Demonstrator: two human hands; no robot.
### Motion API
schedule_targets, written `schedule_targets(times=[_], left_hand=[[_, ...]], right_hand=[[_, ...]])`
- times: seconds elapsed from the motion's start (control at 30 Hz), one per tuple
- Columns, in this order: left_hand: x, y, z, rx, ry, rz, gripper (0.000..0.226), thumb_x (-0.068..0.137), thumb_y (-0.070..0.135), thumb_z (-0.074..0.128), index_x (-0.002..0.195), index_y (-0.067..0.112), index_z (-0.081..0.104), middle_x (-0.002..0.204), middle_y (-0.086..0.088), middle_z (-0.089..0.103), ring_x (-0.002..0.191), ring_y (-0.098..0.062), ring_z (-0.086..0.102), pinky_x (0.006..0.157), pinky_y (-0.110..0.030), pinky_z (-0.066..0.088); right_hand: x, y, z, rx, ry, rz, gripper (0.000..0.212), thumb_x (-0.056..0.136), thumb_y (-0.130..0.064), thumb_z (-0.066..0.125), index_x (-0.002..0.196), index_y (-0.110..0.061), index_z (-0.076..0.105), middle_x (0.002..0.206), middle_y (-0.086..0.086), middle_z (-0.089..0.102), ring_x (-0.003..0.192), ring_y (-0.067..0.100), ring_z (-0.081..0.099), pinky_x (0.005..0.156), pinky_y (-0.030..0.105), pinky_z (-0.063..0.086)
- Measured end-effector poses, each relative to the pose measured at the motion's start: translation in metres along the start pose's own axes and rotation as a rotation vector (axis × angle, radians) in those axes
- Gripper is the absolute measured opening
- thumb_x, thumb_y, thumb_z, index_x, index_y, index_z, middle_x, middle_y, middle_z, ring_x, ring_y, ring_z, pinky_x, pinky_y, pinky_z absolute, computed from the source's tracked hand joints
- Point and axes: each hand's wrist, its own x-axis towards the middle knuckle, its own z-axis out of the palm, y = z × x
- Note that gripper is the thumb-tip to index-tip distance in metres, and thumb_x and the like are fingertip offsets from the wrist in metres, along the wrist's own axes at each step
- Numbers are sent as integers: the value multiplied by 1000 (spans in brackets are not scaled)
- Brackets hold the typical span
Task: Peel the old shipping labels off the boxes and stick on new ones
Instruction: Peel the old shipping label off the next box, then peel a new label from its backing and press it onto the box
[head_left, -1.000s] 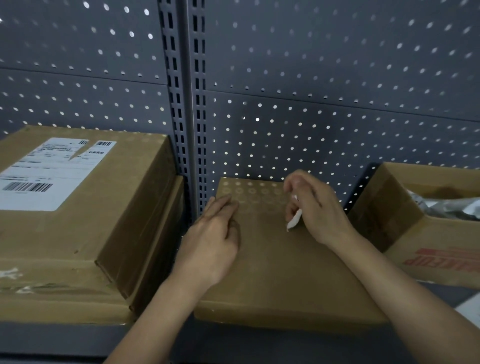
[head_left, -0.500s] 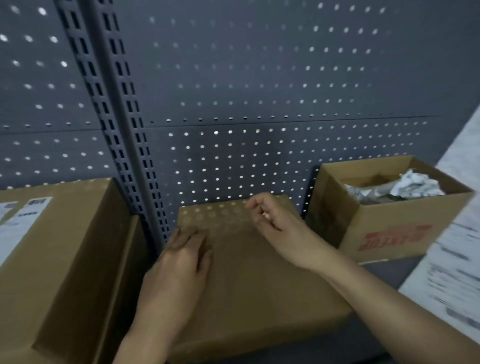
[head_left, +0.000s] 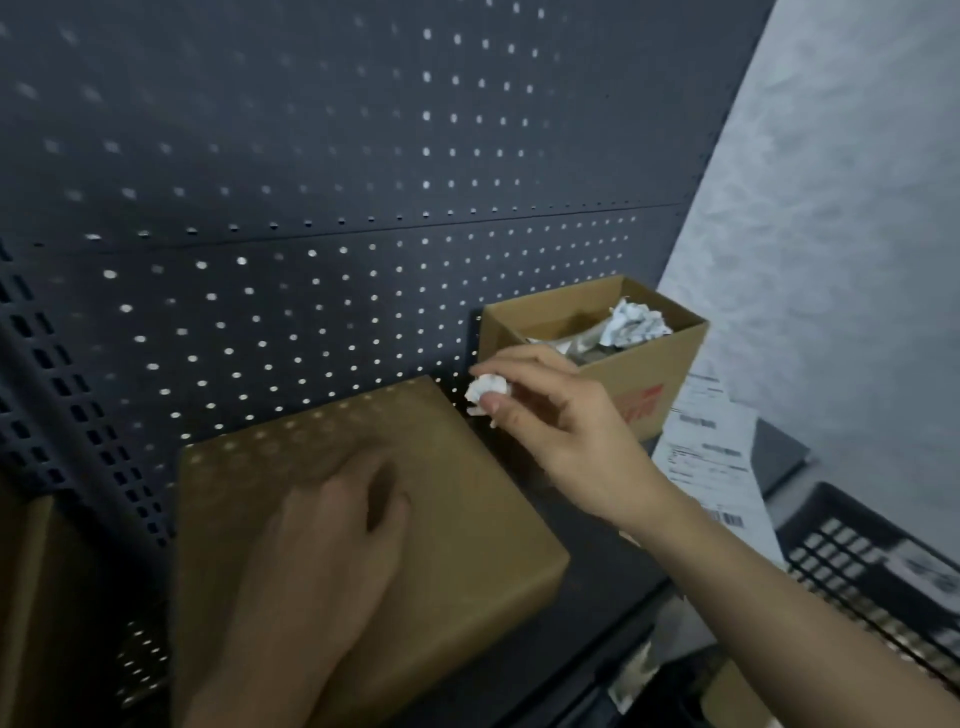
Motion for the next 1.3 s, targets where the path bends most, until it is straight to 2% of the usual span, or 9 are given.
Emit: schedule_targets(times=[0.2, 0.3, 0.37, 0.5, 0.63, 0.87, 1.03, 1.2, 1.3], left_hand=[[1, 39, 24, -70, -52, 139, 27, 94, 43, 48, 118, 34, 58, 98, 14, 62, 87, -7, 59, 79, -33, 51], [2, 61, 41, -56, -61, 191, 35, 97, 41, 49, 131, 35, 54, 115, 17, 61, 96, -3, 58, 75, -21, 42], [3, 76, 53, -45, -56, 224, 37, 96, 39, 51, 132, 33, 54, 126, 16, 59, 106, -6, 58, 81, -23, 45], [4, 102, 82, -55, -35, 312, 19, 93, 33, 55, 107, 23, 63, 108, 11, 61, 92, -8, 59, 79, -36, 52], [4, 125, 115, -70, -63, 322, 16, 93, 36, 51, 103, 26, 61, 101, 13, 60, 91, -6, 57, 78, -35, 52], [-1, 150, 157, -25, -100, 223, 32, 93, 39, 57, 122, 25, 60, 117, 8, 62, 109, -12, 56, 88, -37, 51], [-3, 162, 181, -11, -158, 163, 34, 94, 41, 55, 122, 23, 60, 122, 10, 60, 113, -8, 53, 94, -30, 47], [-2, 166, 199, 54, -259, 150, 29, 88, 44, 56, 97, 18, 61, 100, 5, 60, 99, -18, 56, 83, -37, 48], [-3, 168, 205, 101, -289, 136, 41, 86, 49, 58, 116, 22, 62, 116, 7, 58, 112, -18, 47, 94, -34, 44]], right_hand=[[-3, 15, -43, -62, 222, 25, 29, 89, -17, 69, 118, -19, 69, 107, -3, 65, 95, 8, 64, 86, 26, 49], [0, 18, -67, 92, 284, 60, 47, 84, -15, 74, 124, -34, 60, 100, 0, 72, 91, 15, 69, 89, 30, 53], [6, 25, -83, 67, 332, 23, 34, 84, -14, 75, 115, -24, 69, 101, -1, 74, 95, 12, 69, 93, 35, 53], [23, 46, -111, 5, 360, 0, 16, 86, -25, 72, 101, -19, 76, 95, -8, 74, 93, 10, 68, 88, 38, 53], [40, 72, -133, -46, 302, 5, 13, 87, -22, 71, 99, -20, 76, 89, -13, 73, 86, -2, 67, 81, 24, 53], [61, 98, -149, -183, 168, -88, 18, 93, -19, 63, 107, -14, 73, 110, -6, 53, 100, 8, 56, 90, 15, 43], [66, 104, -153, -220, 110, -106, 11, 91, -18, 65, 100, -18, 71, 94, -9, 63, 87, 1, 59, 87, 20, 49], [69, 112, -152, -272, 64, -120, 6, 86, -24, 70, 90, -21, 73, 94, -6, 61, 87, 7, 58, 85, 26, 47], [70, 114, -152, -328, 12, -99, 17, 92, -35, 62, 87, -26, 75, 101, -4, 51, 94, 8, 50, 89, 31, 40]])
